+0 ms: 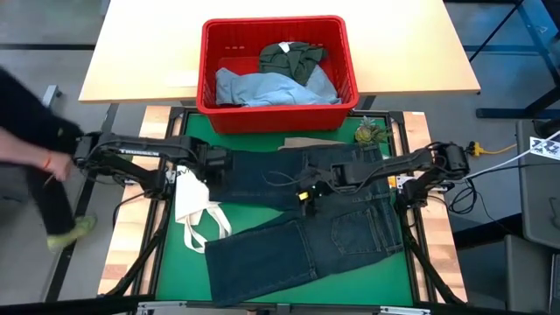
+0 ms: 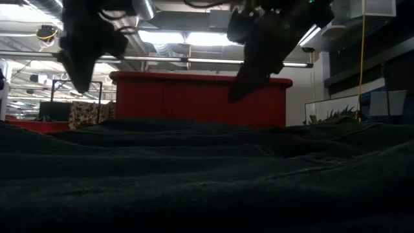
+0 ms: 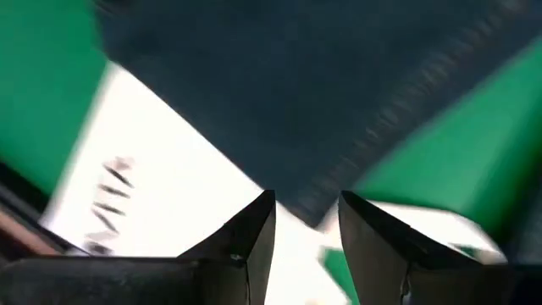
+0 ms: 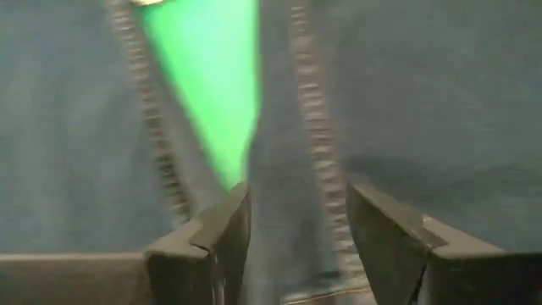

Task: Fold Laundry from Bin
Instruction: Fold the dark blue jeans

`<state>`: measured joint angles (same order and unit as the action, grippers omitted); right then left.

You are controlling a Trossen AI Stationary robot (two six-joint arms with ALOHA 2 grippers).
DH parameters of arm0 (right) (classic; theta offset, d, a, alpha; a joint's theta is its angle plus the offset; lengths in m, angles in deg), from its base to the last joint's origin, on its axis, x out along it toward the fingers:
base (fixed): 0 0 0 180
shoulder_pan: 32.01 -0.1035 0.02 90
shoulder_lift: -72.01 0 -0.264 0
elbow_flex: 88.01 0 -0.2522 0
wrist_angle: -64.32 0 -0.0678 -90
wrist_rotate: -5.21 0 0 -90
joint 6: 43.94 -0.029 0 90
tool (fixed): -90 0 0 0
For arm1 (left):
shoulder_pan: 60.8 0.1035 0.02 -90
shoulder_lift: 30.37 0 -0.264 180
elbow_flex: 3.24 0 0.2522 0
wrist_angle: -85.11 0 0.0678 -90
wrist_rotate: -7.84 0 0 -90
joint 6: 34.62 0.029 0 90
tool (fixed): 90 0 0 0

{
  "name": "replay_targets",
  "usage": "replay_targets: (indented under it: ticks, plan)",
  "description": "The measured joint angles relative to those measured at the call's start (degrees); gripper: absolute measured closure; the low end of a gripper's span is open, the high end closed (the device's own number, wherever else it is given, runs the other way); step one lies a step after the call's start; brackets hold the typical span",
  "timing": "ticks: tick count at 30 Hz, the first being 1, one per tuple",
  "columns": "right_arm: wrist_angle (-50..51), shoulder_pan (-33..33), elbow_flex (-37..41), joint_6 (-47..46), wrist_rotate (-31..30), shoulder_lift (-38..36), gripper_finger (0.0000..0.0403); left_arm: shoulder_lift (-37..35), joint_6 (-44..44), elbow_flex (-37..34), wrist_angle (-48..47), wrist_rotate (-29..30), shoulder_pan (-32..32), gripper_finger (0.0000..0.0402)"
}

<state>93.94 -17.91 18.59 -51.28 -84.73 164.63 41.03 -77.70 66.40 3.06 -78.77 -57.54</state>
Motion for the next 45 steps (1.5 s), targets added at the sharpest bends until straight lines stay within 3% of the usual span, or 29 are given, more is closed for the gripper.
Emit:
replay_targets:
  ticks: [6, 12, 17, 30, 39, 45]
  plan:
    - [-0.1, -7.3, 0.0, 0.1, 0.6, -0.1, 0.021, -0.2, -13.1, 0.0, 0.0, -8.1, -10.8, 0.0276]
    - [-0.2, -14.4, 0.0, 0.1, 0.5, -0.1, 0.021, -0.2, -25.5, 0.0, 1.4, -8.7, -21.7, 0.0276]
    - [-0.2, -18.6, 0.0, 0.1, 0.5, -0.1, 0.021, -0.2, -28.8, 0.0, 4.5, -8.7, -28.7, 0.0275]
    - [-0.2, -22.7, -0.1, 0.0, 0.4, -0.1, 0.021, 0.3, -44.2, -0.4, 5.9, -11.5, -35.4, 0.02]
    - [-0.2, -22.8, -0.1, 0.0, 0.3, -0.1, 0.021, 2.7, -48.5, -7.3, 22.8, -11.4, -39.4, 0.0199]
    - [-0.2, -22.8, -0.1, 0.0, 0.3, -0.1, 0.021, 5.2, -52.7, -10.0, 25.7, -11.1, -39.7, 0.0199]
